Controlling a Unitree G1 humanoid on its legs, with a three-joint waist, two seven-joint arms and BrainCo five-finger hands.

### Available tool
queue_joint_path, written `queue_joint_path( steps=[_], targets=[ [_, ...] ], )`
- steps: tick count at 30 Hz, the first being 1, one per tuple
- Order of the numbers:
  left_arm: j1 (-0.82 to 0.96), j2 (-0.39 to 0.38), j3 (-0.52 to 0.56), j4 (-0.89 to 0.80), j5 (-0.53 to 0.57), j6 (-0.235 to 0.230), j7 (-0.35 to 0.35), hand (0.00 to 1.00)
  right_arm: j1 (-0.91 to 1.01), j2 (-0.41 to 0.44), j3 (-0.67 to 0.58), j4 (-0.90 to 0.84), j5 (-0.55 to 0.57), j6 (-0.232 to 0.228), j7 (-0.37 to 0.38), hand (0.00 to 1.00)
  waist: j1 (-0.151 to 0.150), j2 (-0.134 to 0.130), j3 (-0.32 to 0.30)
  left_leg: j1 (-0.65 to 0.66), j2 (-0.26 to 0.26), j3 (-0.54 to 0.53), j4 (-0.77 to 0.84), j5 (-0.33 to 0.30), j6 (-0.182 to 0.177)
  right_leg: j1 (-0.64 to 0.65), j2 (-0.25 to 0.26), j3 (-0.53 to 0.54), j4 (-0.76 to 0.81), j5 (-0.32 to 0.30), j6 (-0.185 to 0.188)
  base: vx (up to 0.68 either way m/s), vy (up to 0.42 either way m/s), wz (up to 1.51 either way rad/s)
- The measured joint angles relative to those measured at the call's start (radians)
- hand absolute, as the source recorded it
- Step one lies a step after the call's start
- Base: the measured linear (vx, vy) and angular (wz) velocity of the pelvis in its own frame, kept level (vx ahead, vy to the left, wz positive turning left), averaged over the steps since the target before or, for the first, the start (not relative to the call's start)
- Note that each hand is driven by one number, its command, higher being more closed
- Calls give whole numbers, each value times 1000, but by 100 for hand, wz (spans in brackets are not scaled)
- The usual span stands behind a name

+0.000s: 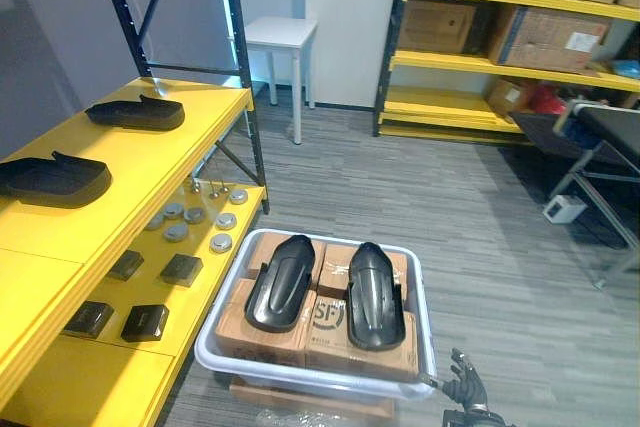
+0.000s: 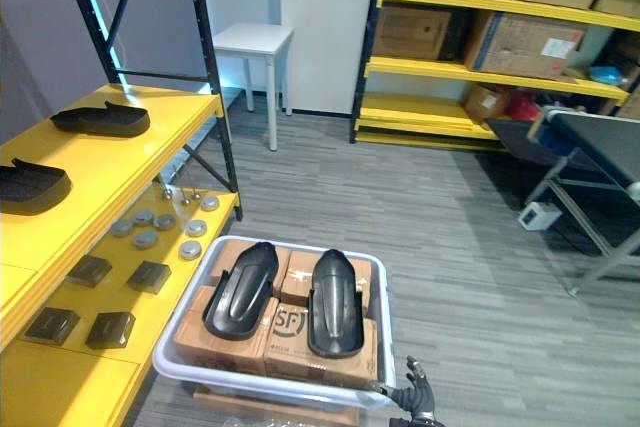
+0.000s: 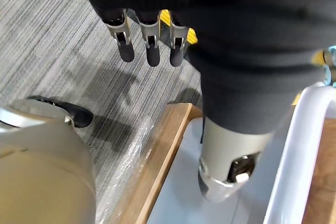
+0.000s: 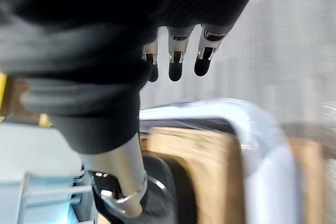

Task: Walk over and take plastic housings, then place them on the shelf

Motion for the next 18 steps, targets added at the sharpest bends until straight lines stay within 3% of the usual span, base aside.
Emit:
queue_joint_path(
  steps=[3,6,13,18],
  targets=[
    [1,-36,-1,0,0,0,9,0,-57,-7,-1,-39,-44,1,-34,0,-3,40,8,-39,47,-25,-40,3,-7,0,42,-42,-86,11,-30,220,-193,18],
    [-8,-35,-17,-5,3,-8,18,0,-141,-8,-12,-50,-49,1,-91,0,5,43,42,-71,55,-56,-44,12,-21,2,44,-84,-112,16,-36,33,-78,38],
    [-58,-14,-108,-37,15,-15,38,0,-529,-47,-32,15,-85,10,-255,0,71,66,194,-238,-4,-119,55,12,-21,-68,-2,-117,-172,88,-24,-98,50,22],
    [-76,-2,-167,-43,-13,-17,58,0,-659,-103,-45,75,-124,44,-336,0,86,80,255,-331,-24,-139,110,10,-18,-120,-15,-125,-183,118,-20,-120,59,11]
  ],
)
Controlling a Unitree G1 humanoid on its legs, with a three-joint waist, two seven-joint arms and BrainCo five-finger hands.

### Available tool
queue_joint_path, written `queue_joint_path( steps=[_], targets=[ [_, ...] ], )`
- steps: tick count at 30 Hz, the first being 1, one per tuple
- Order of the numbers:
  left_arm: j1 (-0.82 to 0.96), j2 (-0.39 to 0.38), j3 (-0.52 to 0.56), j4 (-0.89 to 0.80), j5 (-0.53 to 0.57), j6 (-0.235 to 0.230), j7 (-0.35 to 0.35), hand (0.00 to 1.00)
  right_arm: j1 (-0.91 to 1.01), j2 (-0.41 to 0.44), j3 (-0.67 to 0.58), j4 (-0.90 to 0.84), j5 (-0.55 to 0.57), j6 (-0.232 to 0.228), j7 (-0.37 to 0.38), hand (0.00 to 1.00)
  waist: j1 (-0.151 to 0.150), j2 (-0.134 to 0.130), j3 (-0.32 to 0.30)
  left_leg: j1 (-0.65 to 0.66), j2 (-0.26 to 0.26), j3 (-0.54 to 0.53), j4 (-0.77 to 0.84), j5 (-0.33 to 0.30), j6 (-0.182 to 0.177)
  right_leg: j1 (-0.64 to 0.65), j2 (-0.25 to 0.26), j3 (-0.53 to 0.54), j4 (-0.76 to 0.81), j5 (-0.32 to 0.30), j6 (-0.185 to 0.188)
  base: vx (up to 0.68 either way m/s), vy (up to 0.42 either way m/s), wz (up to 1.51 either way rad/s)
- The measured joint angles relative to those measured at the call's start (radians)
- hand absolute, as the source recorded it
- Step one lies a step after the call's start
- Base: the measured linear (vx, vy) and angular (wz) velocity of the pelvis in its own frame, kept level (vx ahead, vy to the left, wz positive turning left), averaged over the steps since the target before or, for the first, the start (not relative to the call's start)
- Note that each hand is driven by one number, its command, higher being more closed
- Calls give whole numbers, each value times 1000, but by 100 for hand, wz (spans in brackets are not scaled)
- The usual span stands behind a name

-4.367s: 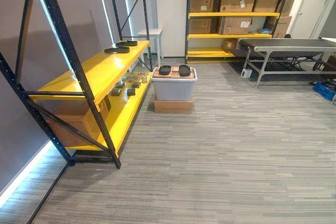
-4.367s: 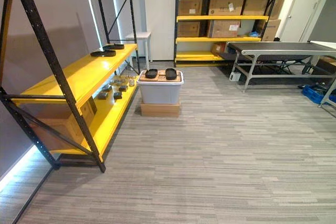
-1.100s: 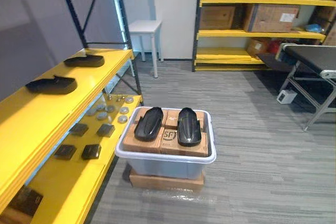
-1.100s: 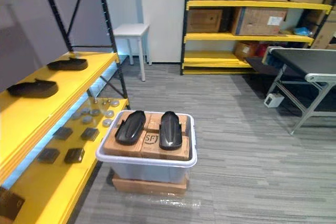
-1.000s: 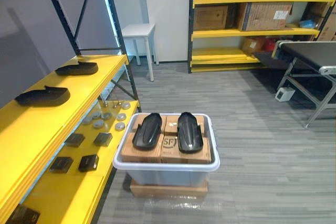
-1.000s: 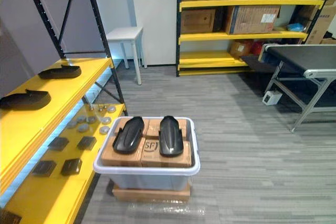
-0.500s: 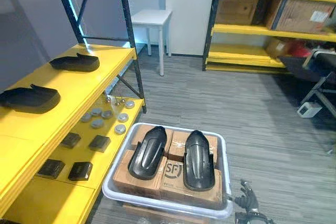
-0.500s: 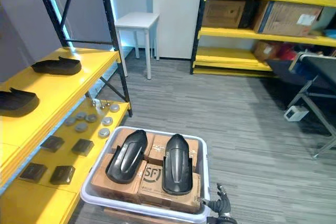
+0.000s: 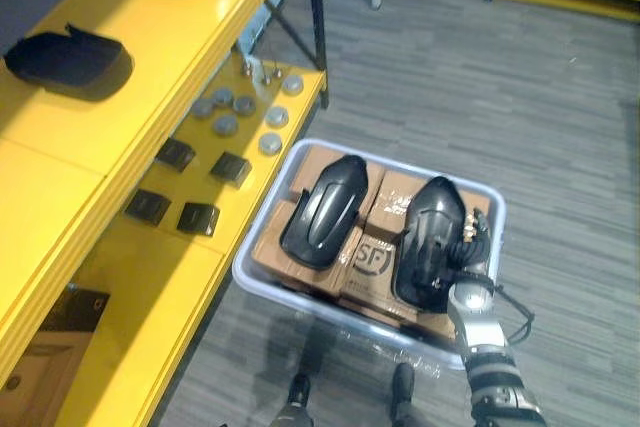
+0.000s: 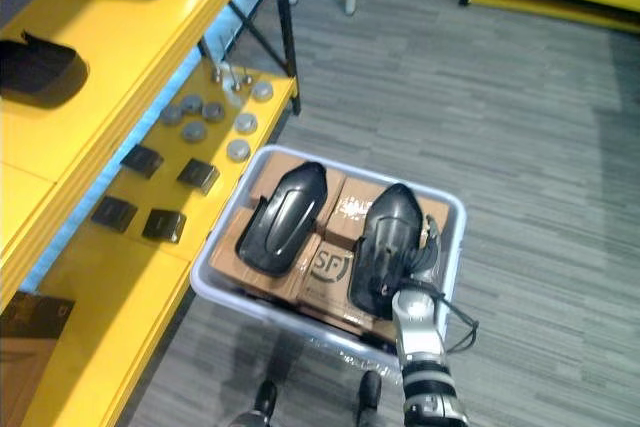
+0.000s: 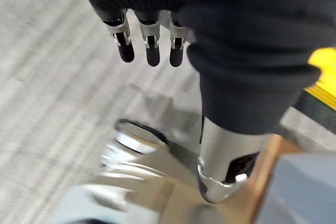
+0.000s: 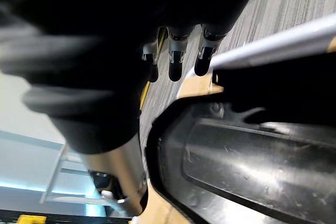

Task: Walk over and take plastic housings, then place them on the shelf

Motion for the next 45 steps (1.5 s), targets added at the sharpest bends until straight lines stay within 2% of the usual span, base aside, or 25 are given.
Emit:
queue_joint_path(
  steps=[4,7,11,12,17,24,27,31,33,34,35,36,38,40,43,45],
  targets=[
    [-19,10,-46,8,-31,-13,13,0,-44,-55,-7,101,-17,26,-33,0,1,12,9,-46,-4,-3,32,-5,7,-26,0,0,-9,17,0,-62,32,1],
    [-49,19,-103,27,-51,-23,32,0,-85,-100,-29,200,-45,69,-71,0,10,32,21,-95,-5,-4,64,-11,5,-62,1,4,-9,31,-1,-75,38,-2],
    [-78,23,-144,53,-69,-29,49,0,-101,-129,-44,232,-88,95,-117,0,17,47,32,-143,-6,-10,87,-15,8,-96,3,2,-9,42,-1,-51,23,1],
    [-90,27,-154,67,-70,-29,53,0,-107,-137,-44,239,-107,97,-128,100,17,49,34,-151,-6,-14,92,-15,8,-100,3,-1,-9,43,-2,-22,14,5],
    [-103,45,-208,74,-88,-33,57,0,-192,-174,-44,343,-108,87,-135,100,11,50,34,-171,-7,-23,98,-15,8,-112,4,-11,-10,46,-2,-16,7,5],
    [-135,51,-228,108,-89,-34,55,0,-260,-261,-15,493,-69,50,-56,100,13,50,34,-181,-6,-25,95,-14,9,-123,5,-13,-11,48,-2,4,0,0],
    [-139,52,-227,105,-105,-35,55,0,-249,-276,20,497,-69,50,-28,100,9,52,35,-166,-6,-28,89,-11,8,-105,6,-18,-21,48,-2,39,1,4],
    [-137,48,-216,34,-232,-45,61,0,-151,-273,85,381,-99,84,-2,100,6,52,37,-91,-6,-41,43,4,6,-27,4,-41,-50,48,-3,47,-7,16],
    [-122,23,-154,-73,-283,-53,93,0,-67,-268,94,245,-178,97,6,100,-3,51,38,-50,-9,-59,15,15,7,17,0,-58,-61,46,-5,17,-23,32],
    [-95,3,-105,-188,-294,-58,122,0,0,-265,94,146,-233,100,10,100,-13,49,37,-9,-10,-71,-8,24,7,58,-3,-74,-62,38,-4,6,-29,28],
    [-87,-1,-97,-217,-295,-58,128,0,14,-265,94,126,-239,102,10,100,-13,49,36,1,-10,-72,-13,25,7,66,-4,-75,-63,36,-3,-3,-34,24],
    [-50,-14,-63,-345,-299,-59,145,0,69,-261,91,48,-266,109,11,100,-13,43,25,27,-12,-75,-33,27,10,88,-7,-80,-62,23,0,2,-29,13],
    [10,-27,-24,-536,-273,-59,176,0,145,-250,77,-53,-317,113,14,100,-19,34,-6,56,-13,-85,-62,33,14,111,-11,-95,-63,14,2,22,-32,21],
    [78,-32,15,-768,-209,-57,208,0,222,-248,65,-137,-374,115,28,100,-30,14,-57,95,-13,-92,-96,41,17,151,-13,-106,-78,7,5,46,-33,18],
    [115,-55,16,-986,-119,-55,229,0,282,-247,33,-209,-444,114,48,100,-39,-2,-136,147,-15,-107,-136,50,17,206,-19,-131,-97,0,14,76,-24,18],
    [115,-67,1,-1071,-62,-55,232,0,292,-248,31,-231,-467,113,48,100,-41,-10,-173,176,-15,-109,-155,59,10,225,-21,-134,-104,-2,16,115,-11,11]
  ],
)
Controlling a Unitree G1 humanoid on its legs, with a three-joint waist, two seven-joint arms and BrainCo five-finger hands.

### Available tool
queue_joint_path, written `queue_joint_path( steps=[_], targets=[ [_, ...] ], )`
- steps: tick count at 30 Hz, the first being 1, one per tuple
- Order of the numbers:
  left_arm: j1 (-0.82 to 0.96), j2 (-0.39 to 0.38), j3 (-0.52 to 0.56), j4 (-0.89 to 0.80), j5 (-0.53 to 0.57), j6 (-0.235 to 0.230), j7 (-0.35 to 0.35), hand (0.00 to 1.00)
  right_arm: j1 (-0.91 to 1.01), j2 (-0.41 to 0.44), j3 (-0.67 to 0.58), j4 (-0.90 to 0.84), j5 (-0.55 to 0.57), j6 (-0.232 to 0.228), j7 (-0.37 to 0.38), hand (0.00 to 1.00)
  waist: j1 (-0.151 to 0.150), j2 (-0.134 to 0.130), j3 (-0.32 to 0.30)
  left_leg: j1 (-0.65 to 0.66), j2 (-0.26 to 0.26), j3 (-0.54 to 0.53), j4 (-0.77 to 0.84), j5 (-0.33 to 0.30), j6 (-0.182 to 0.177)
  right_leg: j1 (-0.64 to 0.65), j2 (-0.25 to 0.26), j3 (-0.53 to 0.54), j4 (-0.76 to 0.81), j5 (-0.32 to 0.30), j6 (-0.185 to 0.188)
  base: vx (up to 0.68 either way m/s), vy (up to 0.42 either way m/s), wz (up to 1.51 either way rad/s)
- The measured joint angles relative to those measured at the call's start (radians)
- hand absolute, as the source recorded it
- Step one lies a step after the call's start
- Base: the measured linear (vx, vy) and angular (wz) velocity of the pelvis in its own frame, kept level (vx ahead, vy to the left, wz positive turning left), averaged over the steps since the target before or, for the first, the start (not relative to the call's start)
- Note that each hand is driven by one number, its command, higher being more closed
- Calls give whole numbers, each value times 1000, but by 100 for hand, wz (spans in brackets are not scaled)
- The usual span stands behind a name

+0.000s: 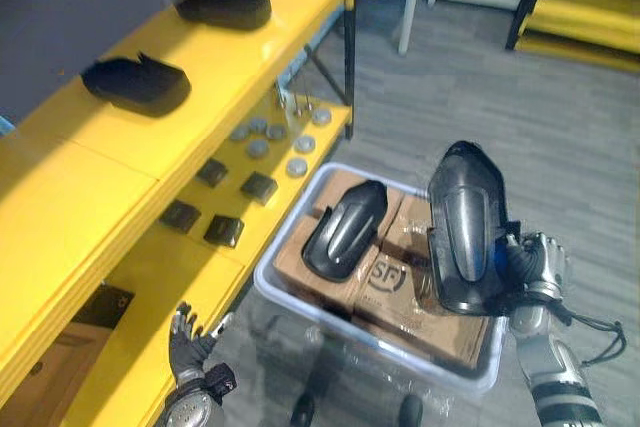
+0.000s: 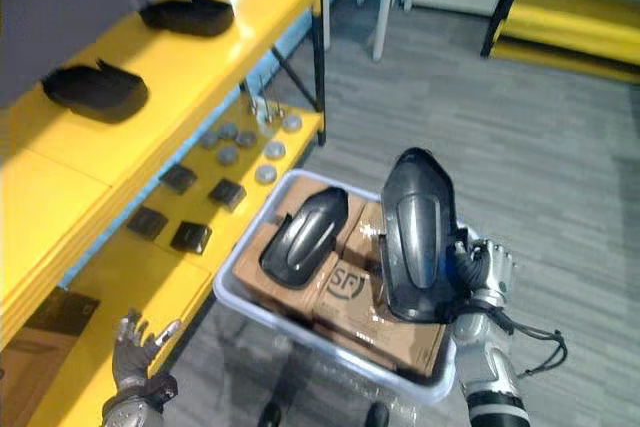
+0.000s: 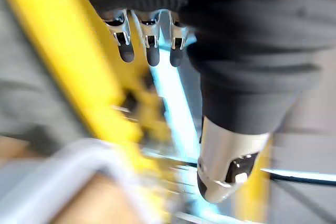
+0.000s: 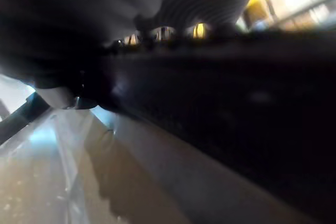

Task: Walk over and take plastic housings, then place them on the shelf

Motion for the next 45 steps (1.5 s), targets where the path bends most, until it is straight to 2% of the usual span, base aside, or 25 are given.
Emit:
queue_joint_path(
  steps=[1,4,6,10,13,19,22,25,26,32,33,38,41,42,43,44,45],
  targets=[
    [-11,-1,-32,-65,38,-2,5,0,6,0,2,-30,-3,-1,1,100,-1,-5,-34,13,0,-3,-14,5,-3,12,-1,-4,-8,0,0,98,-9,7],
    [-44,8,-116,-136,52,-14,8,0,4,0,7,-94,-33,-4,1,100,-4,-5,-54,55,-1,-7,-31,8,-4,58,-3,-20,-19,0,0,47,-6,8],
    [-66,30,-221,-153,-16,-32,-17,0,-2,0,34,-160,-53,-7,-2,100,-8,-6,-97,74,-2,-8,-50,16,-1,69,-7,-22,-21,-2,3,7,3,3],
    [-135,82,-387,-147,-189,-36,-91,0,-41,6,122,-237,-86,-15,-10,100,-28,-10,-113,105,-4,-6,-70,30,0,90,-12,-21,-21,-2,3,-39,6,-1],
    [-191,89,-484,-126,-280,-34,-146,0,-42,62,190,-303,-119,-24,-27,100,-46,-18,-149,109,-2,-2,-81,33,4,91,-11,-20,-21,-2,3,-60,2,-2],
    [-261,137,-543,-82,-361,-25,-178,0,-53,95,288,-349,-153,-55,-55,100,-50,-38,-191,122,7,28,-86,33,4,90,-3,4,-27,4,-2,-14,4,-13],
    [-286,146,-564,-56,-362,-15,-180,0,-60,122,313,-349,-153,-63,-58,100,-50,-40,-200,121,7,35,-86,33,4,88,-4,9,-30,8,-2,10,13,-7],
    [-318,148,-602,-43,-390,-10,-181,0,-60,131,399,-349,-151,-77,-60,100,-51,-43,-208,119,6,37,-87,33,4,89,-3,10,-42,15,-2,0,0,0],
    [-334,148,-619,-32,-401,-9,-179,0,-60,141,439,-349,-149,-85,-59,100,-51,-43,-209,118,6,38,-87,34,4,89,-3,10,-43,16,-2,0,0,0],
    [-335,181,-624,9,-417,-8,-145,0,-23,176,486,-349,-90,-84,-63,100,-49,-51,-226,120,5,41,-86,33,4,91,-5,10,-45,16,-2,0,0,0],
    [-335,187,-626,24,-417,-6,-130,100,-5,175,498,-349,-67,-84,-62,100,-50,-54,-234,121,5,42,-86,32,3,93,-5,10,-45,16,-2,0,0,0],
    [-335,202,-620,29,-439,-13,-52,100,57,125,580,-395,10,-83,-73,100,-48,-59,-245,112,4,26,-72,27,-5,102,-3,-2,-45,16,-3,-18,3,9],
    [-337,202,-606,29,-438,-36,0,100,65,85,637,-414,52,-83,-105,100,-46,-58,-246,48,-4,-45,-31,32,-19,104,-1,-78,-45,15,-7,-81,-37,80],
    [-337,200,-597,27,-437,-40,20,100,65,66,660,-413,70,-83,-119,100,-46,-57,-245,9,12,-14,-31,38,-29,109,-1,-134,-44,12,-12,-93,-74,143],
    [-335,191,-585,27,-435,-40,37,100,63,65,677,-403,85,-83,-134,100,-46,-55,-243,-19,68,124,-47,33,-17,120,1,-208,-43,10,-15,-126,-137,147],
    [-329,186,-575,27,-434,-42,47,100,53,70,687,-389,89,-83,-138,100,-37,-55,-243,-25,95,194,-59,36,-12,123,1,-234,-43,8,-17,-106,-142,149],
    [-323,176,-554,27,-420,-47,67,100,25,74,708,-359,94,-83,-145,100,-22,-54,-242,-45,148,351,-72,51,10,128,-2,-291,-44,-1,-16,-91,-128,111]
  ],
)
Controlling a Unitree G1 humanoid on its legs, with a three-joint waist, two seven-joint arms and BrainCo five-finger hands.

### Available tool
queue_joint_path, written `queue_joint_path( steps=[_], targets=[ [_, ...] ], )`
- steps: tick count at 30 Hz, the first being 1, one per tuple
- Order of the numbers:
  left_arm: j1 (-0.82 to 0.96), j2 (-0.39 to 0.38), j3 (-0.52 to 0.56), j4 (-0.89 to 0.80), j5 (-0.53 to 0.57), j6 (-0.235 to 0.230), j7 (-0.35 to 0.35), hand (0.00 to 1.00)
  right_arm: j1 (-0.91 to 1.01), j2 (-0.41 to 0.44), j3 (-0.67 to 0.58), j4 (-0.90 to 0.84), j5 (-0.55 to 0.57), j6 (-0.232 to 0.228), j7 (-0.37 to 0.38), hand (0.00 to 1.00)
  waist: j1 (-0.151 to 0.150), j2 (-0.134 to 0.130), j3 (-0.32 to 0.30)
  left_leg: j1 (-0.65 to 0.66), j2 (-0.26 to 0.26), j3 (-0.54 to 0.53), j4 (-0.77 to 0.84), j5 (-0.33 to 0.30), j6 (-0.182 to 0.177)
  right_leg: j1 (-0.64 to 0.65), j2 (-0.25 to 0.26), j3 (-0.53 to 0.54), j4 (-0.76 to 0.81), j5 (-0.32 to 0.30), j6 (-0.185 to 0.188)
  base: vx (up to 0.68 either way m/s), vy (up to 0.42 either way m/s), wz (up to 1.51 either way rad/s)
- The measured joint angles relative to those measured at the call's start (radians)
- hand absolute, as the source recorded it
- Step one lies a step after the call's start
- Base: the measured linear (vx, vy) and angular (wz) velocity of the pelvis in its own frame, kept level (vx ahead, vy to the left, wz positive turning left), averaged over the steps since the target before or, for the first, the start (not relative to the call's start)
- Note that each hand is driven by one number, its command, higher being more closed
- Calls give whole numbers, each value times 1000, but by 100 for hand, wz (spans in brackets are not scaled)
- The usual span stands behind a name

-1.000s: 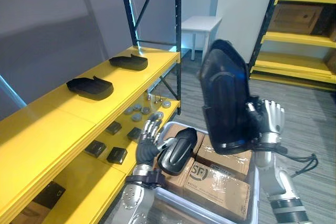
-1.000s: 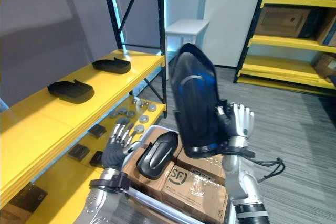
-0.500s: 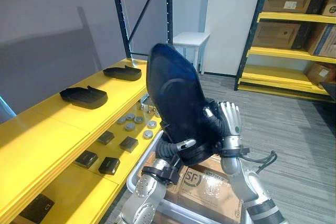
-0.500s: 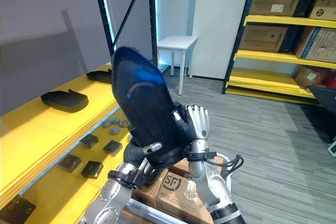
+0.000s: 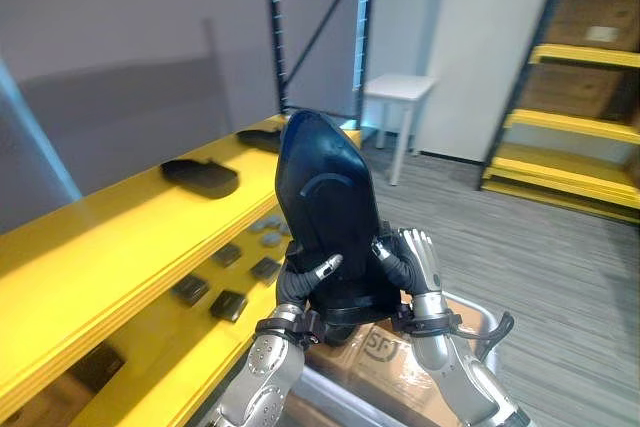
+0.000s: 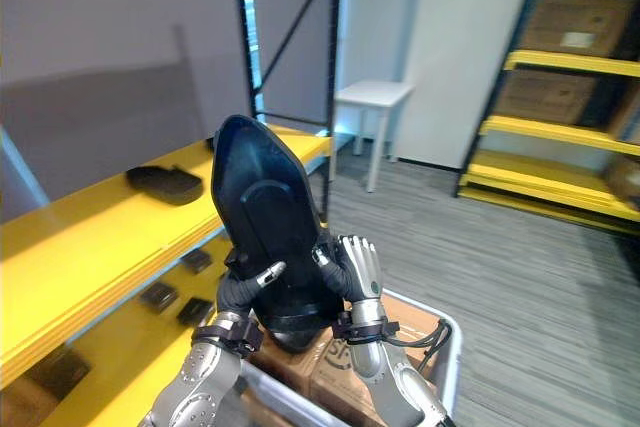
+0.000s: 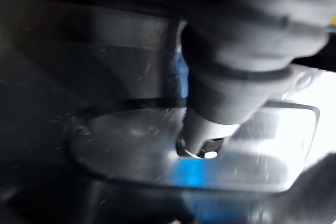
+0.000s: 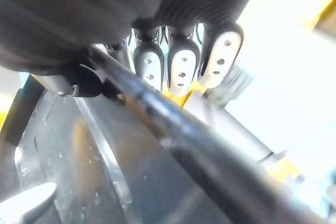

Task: Walk over and take plastic housings, then place them on the shelf

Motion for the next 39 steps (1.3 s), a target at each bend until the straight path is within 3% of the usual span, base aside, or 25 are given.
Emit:
queue_joint_path(
  steps=[2,4,6,7,8,9,11,12,13,14,15,16,17,18,19,22,25,26,27,28,29,30,33,35,39],
  targets=[
    [23,-21,27,-7,18,-6,14,100,-24,0,25,29,19,-1,-3,100,4,-2,-1,-23,44,171,-19,4,4,15,-15,-97,-1,-15,6,-40,-67,158],
    [65,-32,36,-18,33,-9,16,100,-23,8,42,52,32,-10,-3,100,22,-1,-1,-43,54,278,-35,8,10,35,-36,-187,-2,-27,22,37,23,153],
    [136,-31,59,-51,44,-9,15,100,-17,28,79,75,55,-22,3,100,44,1,-2,-47,36,291,-63,70,13,61,-51,-246,-1,-43,45,102,108,107],
    [198,-30,87,-99,55,-8,14,100,-11,53,99,78,65,-27,13,100,59,0,-4,-40,16,275,-87,134,6,71,-65,-255,5,-54,60,122,132,57],
    [209,-30,92,-107,58,-8,13,100,-11,57,103,78,65,-29,16,100,62,0,-4,-39,12,275,-90,145,7,73,-70,-255,10,-57,64,186,155,38],
    [241,-30,111,-129,62,-8,10,100,-11,76,116,87,67,-32,22,100,80,-3,-4,-31,-12,278,-94,171,8,73,-108,-257,56,-73,83,272,196,21],
    [272,-31,133,-140,67,-8,2,100,-15,108,129,111,71,-34,34,100,88,-13,-7,-18,-70,276,-86,173,9,62,-212,-264,190,-115,70,321,247,40],
    [283,-32,143,-142,76,-7,-5,100,-15,120,133,126,81,-36,37,0,82,-18,-8,-11,-108,258,-73,199,38,60,-285,-271,306,-118,64,320,283,80],
    [283,-28,156,-142,94,-4,-6,100,-18,128,133,142,111,-41,42,0,82,-32,-9,3,-142,228,-63,192,56,57,-351,-267,415,-102,40,304,279,90],
    [283,-29,163,-142,104,-4,-8,100,-21,129,133,146,114,-45,49,0,84,-35,-8,9,-152,210,-60,183,62,53,-370,-254,463,-80,8,263,270,94],
    [283,-31,172,-148,115,-4,-11,100,-25,132,133,148,124,-52,60,0,84,-34,-8,17,-158,174,-59,173,72,34,-386,-204,545,-23,-67,270,283,117],
    [282,-27,184,-168,163,-5,-12,100,-39,141,133,159,148,-68,70,0,74,-33,-3,20,-159,106,-61,163,84,-25,-381,-52,675,35,-67,254,237,121],
    [281,-25,199,-175,184,-6,-12,100,-55,151,134,178,150,-77,77,0,69,-29,6,22,-153,74,-61,159,89,-57,-359,15,742,-29,-21,215,121,137],
    [280,-27,219,-177,206,-5,-11,100,-78,164,134,202,158,-84,99,0,60,-24,25,46,-149,21,-65,153,92,-100,-291,113,833,-191,-6,142,0,126],
    [282,-27,224,-179,241,-6,-10,100,-80,166,134,211,191,-95,115,0,57,-23,34,74,-155,-27,-67,138,98,-118,-224,162,835,-273,7,126,-5,126],
    [282,-24,233,-214,338,-6,-10,100,-73,165,124,211,264,-133,136,0,49,-22,43,93,-184,-127,-68,123,93,-205,-116,242,651,-327,2,93,-49,116],
    [282,-19,222,-221,405,-4,-20,100,-8,178,84,198,267,-158,156,0,28,-34,58,93,-207,-204,-61,115,79,-241,-40,424,437,-306,-2,55,-164,110],
    [282,-6,218,-230,423,-3,-26,100,42,200,61,164,275,-158,161,0,20,-76,61,101,-246,-221,-64,102,58,-245,-54,488,367,-240,-11,73,-251,114],
    [289,-6,206,-235,442,-1,-31,100,84,207,46,144,281,-162,168,0,14,-85,68,122,-260,-225,-80,99,45,-247,-67,489,389,-194,23,127,-281,89],
    [299,-15,205,-239,450,0,-34,100,99,206,42,137,284,-163,173,0,14,-72,65,124,-244,-219,-90,96,39,-240,-56,484,370,-197,27,145,-236,22],
    [302,-32,210,-240,456,0,-45,100,117,205,37,128,303,-171,179,0,22,-38,62,115,-201,-208,-96,101,26,-221,-15,479,295,-167,13,129,-145,-21],
    [302,-32,210,-240,456,0,-50,100,125,207,34,127,304,-173,181,0,20,-32,59,111,-185,-206,-97,104,15,-205,1,471,250,-146,6,131,-109,-32],
    [301,-39,209,-239,456,7,-72,100,202,212,6,76,308,-176,211,0,-9,-31,60,111,-141,-211,-94,93,-6,-132,49,441,119,-72,-17,167,-88,-5],
    [291,-54,210,-237,467,14,-73,100,225,212,-6,56,310,-176,219,0,-30,-23,64,102,-138,-217,-85,91,-9,-130,51,427,119,-72,-18,134,-43,14],
    [206,-104,211,-195,476,23,-59,100,246,252,-80,10,338,-176,214,0,-31,-17,68,112,-136,-186,-116,91,-8,-135,52,440,106,-72,-18,81,12,-6]
  ],
)
